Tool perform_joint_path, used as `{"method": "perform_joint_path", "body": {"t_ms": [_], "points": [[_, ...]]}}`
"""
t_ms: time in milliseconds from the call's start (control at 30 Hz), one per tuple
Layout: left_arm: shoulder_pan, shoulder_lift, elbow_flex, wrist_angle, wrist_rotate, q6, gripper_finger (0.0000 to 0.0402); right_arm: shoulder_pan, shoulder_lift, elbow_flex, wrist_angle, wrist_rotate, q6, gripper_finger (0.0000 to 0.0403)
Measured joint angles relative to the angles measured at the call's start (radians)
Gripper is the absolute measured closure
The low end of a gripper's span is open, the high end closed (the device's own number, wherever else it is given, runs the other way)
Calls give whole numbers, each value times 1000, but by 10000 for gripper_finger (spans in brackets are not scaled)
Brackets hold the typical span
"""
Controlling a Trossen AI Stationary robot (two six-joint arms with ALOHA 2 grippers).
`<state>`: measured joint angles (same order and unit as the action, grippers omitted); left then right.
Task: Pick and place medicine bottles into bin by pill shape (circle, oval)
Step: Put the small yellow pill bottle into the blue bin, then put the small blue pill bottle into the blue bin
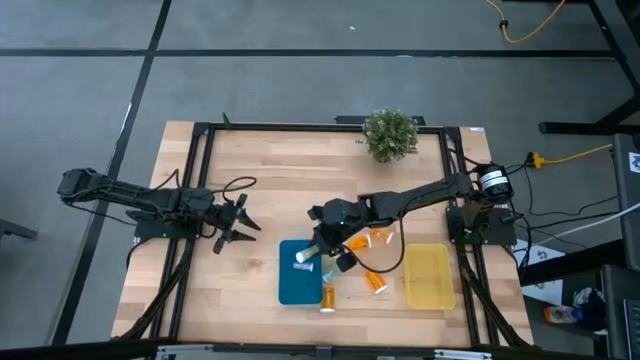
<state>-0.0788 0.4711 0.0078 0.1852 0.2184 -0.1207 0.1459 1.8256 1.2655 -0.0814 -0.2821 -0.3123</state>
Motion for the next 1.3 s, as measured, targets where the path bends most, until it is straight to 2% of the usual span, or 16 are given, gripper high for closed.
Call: {"method": "perform_joint_path", "body": {"t_ms": [200, 333, 400, 533, 700, 900, 1033, 1133, 1233, 1300], "points": [[0, 0, 0, 8, -5, 0, 254, -4, 0, 1, 23, 3, 51, 227], [0, 0, 0, 9, -56, 0, 254, -5, 0, 1, 24, 10, 46, 196], [0, 0, 0, 9, -76, 0, 254, -5, -4, 1, 27, 69, 45, 189], [0, 0, 0, 9, -79, 0, 254, -13, -51, 39, -48, 269, 23, 186], [0, 0, 0, 9, -79, 1, 254, -35, -99, 106, -251, 448, 93, 185], [0, 0, 0, 12, -80, -3, 254, -77, -123, 143, -372, 464, 250, 185], [0, 0, 0, 13, -80, 8, 254, -89, -119, 126, -407, 467, 242, 185], [0, 0, 0, 10, -92, 133, 254, -91, -117, 105, -415, 466, 259, 185], [0, 0, 1, 10, -197, 278, 254, -92, -117, 102, -438, 465, 332, 185], [0, 0, 10, 7, -282, 314, 254, -92, -117, 102, -485, 465, 337, 185]]}}
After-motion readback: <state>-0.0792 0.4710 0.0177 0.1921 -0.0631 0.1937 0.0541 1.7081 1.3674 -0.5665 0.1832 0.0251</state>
